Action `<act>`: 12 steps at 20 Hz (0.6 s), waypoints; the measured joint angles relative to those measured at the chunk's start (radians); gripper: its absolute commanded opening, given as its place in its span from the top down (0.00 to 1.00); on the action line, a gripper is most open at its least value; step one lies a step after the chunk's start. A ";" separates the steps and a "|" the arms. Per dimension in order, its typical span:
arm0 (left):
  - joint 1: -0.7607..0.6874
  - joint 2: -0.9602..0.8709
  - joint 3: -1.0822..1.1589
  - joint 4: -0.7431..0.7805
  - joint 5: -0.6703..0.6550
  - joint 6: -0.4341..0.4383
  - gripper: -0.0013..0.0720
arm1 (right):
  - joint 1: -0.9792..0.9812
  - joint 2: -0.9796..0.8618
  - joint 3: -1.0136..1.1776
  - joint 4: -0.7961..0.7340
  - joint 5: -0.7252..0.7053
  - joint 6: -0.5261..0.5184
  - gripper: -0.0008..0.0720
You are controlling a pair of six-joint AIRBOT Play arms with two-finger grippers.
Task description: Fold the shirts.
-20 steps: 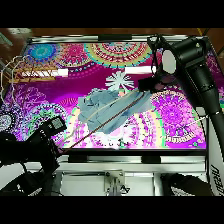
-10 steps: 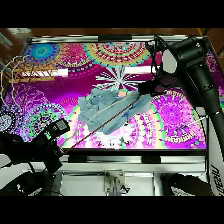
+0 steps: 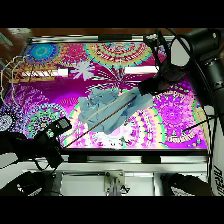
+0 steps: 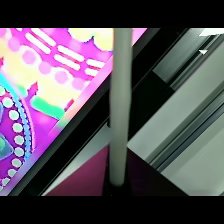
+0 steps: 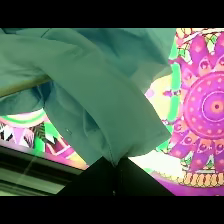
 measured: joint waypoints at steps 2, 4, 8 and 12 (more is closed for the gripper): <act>0.000 0.002 0.000 0.008 0.008 0.005 0.92 | 0.000 0.000 0.010 0.008 0.028 -0.019 0.88; 0.000 0.000 0.000 0.014 0.033 0.018 0.92 | 0.003 0.000 0.015 0.037 0.042 -0.028 0.88; -0.018 -0.023 0.000 -0.012 0.095 0.110 0.92 | 0.005 0.000 0.019 0.093 0.047 -0.036 0.88; -0.046 -0.051 0.000 -0.029 0.132 0.187 0.92 | 0.005 0.000 0.020 0.096 0.026 -0.041 0.88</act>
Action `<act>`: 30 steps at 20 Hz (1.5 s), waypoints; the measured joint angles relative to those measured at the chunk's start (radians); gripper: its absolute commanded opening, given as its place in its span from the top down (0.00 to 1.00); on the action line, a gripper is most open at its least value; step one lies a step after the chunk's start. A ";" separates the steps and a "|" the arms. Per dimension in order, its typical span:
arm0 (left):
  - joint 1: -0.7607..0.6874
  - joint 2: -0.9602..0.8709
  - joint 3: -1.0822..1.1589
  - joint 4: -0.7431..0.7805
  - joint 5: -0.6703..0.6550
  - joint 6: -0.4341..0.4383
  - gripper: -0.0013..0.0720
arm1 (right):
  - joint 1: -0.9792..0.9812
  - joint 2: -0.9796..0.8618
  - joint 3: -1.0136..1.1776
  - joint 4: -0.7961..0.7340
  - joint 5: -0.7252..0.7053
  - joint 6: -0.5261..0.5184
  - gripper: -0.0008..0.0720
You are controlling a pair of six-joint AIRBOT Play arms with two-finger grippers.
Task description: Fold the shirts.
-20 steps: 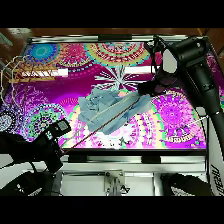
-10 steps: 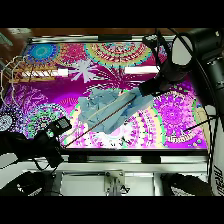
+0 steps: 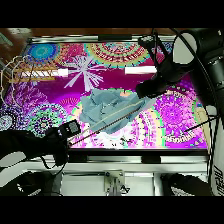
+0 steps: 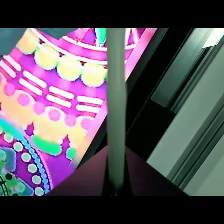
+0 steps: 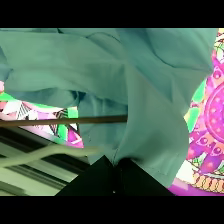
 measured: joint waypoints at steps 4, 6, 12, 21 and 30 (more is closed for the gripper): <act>-0.010 -0.028 0.000 -0.003 0.048 0.022 0.92 | 0.000 0.004 0.000 0.005 -0.005 -0.002 0.88; -0.008 -0.053 -0.001 -0.006 0.073 0.017 0.92 | 0.005 0.015 0.001 0.010 -0.006 -0.005 0.88; 0.029 -0.135 -0.001 -0.014 0.177 -0.022 0.92 | 0.040 0.082 0.002 0.014 -0.003 -0.039 0.88; 0.039 -0.188 -0.001 -0.152 0.330 0.015 0.92 | 0.153 0.115 0.002 0.016 -0.032 -0.119 0.88; 0.040 -0.164 -0.001 -0.147 0.172 0.132 0.92 | 0.204 0.135 0.002 -0.277 -0.039 -0.160 0.88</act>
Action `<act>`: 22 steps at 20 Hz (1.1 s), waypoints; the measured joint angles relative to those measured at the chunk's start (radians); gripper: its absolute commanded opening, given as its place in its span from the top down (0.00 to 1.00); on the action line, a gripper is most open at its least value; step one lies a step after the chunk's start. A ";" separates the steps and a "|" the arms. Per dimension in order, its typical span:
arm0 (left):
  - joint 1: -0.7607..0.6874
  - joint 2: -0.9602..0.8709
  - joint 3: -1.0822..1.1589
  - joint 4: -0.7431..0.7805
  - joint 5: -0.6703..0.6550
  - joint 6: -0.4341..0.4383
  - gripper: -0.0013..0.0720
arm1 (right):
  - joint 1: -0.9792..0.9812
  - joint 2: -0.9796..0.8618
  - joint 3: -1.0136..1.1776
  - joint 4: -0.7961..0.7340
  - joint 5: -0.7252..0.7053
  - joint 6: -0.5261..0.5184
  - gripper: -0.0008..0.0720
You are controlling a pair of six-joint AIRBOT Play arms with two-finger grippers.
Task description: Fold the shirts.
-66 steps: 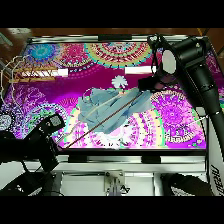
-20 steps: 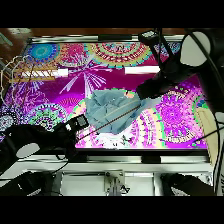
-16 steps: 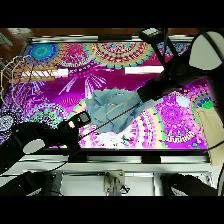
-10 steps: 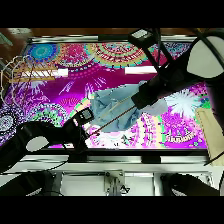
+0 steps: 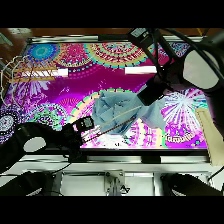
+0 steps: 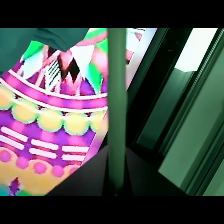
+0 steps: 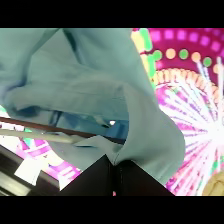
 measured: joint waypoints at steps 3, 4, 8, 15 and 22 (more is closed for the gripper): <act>0.000 0.024 0.000 0.018 -0.049 0.033 0.92 | 0.001 0.006 0.000 -0.049 0.000 -0.006 0.88; 0.001 0.032 0.000 0.018 -0.061 0.043 0.92 | 0.001 0.007 0.000 -0.059 0.000 -0.008 0.88; 0.001 0.038 0.000 -0.017 -0.054 0.085 0.92 | 0.002 0.008 0.000 -0.067 -0.008 -0.021 0.88; 0.000 -0.056 0.000 -0.145 0.121 0.063 0.92 | 0.005 0.008 0.000 0.079 -0.017 -0.023 0.88; 0.001 -0.133 0.000 -0.264 0.238 0.031 0.92 | 0.005 0.008 0.000 0.222 -0.040 -0.009 0.88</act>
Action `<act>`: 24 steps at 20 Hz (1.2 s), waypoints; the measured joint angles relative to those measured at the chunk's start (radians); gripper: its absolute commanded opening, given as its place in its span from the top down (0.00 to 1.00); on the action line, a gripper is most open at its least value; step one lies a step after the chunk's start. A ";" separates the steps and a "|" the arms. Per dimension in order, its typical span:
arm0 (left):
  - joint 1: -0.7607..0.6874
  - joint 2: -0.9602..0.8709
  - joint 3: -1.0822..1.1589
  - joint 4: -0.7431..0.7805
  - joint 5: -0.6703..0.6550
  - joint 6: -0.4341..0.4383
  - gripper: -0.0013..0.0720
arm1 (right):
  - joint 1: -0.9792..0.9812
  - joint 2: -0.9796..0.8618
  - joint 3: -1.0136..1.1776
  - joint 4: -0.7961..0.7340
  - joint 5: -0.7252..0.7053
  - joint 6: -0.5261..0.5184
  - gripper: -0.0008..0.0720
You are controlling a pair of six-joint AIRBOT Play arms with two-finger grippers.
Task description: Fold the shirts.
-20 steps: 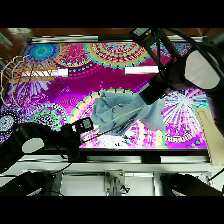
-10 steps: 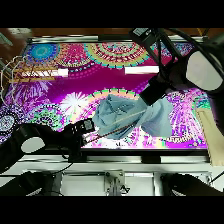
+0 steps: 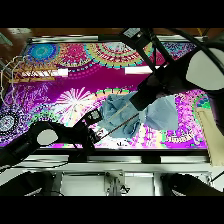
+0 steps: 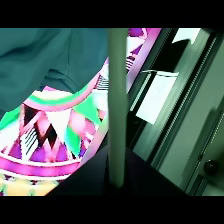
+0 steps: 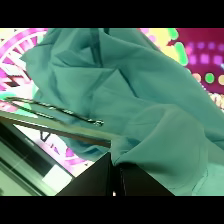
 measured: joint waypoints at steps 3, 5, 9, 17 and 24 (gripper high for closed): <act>0.000 -0.045 0.000 -0.051 0.030 -0.004 0.92 | 0.000 0.006 0.000 0.053 -0.005 0.002 0.88; 0.003 -0.069 0.000 -0.086 0.058 -0.007 0.92 | 0.000 0.019 0.000 0.071 -0.001 0.005 0.88; 0.046 -0.089 0.004 -0.168 0.096 -0.011 0.92 | 0.000 0.039 0.000 0.090 0.068 0.048 0.88; 0.074 -0.096 0.071 -0.224 0.080 0.006 0.92 | 0.000 -0.014 -0.004 0.139 0.129 0.111 0.72; 0.080 -0.095 0.088 -0.211 0.075 0.009 0.92 | 0.000 0.005 0.013 0.072 0.074 0.122 0.21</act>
